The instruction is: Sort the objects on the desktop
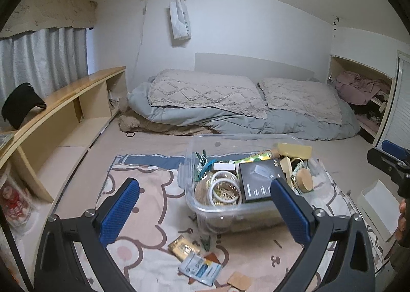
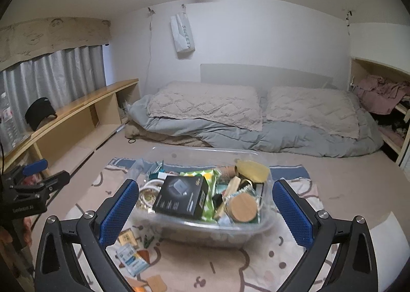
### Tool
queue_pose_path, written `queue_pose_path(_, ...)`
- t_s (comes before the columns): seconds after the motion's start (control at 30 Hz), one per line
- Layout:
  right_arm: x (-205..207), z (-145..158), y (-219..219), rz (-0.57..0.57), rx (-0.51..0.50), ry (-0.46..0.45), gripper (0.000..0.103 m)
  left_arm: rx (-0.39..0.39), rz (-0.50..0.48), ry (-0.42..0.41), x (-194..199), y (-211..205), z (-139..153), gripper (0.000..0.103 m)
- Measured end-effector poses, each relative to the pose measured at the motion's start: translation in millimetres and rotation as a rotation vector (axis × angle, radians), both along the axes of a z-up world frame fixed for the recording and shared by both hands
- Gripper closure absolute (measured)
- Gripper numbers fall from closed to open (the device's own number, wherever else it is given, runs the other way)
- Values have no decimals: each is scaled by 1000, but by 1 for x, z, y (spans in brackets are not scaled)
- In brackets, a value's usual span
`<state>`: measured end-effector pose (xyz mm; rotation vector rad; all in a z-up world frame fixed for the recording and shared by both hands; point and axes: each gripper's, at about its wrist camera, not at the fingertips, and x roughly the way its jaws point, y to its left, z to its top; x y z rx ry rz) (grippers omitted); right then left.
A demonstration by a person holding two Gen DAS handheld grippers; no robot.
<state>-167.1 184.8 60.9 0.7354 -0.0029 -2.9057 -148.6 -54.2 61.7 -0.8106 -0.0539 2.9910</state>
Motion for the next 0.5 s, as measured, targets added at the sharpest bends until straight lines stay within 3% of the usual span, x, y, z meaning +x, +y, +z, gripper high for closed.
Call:
queue_pose_path(0.2, 49, 0, 8, -11, 15, 46, 0, 25, 16, 30, 38, 1, 4, 0)
queue_pose_path(0.5, 99, -12, 22, -19, 48, 56, 0, -15, 26, 43, 81, 11, 2, 0)
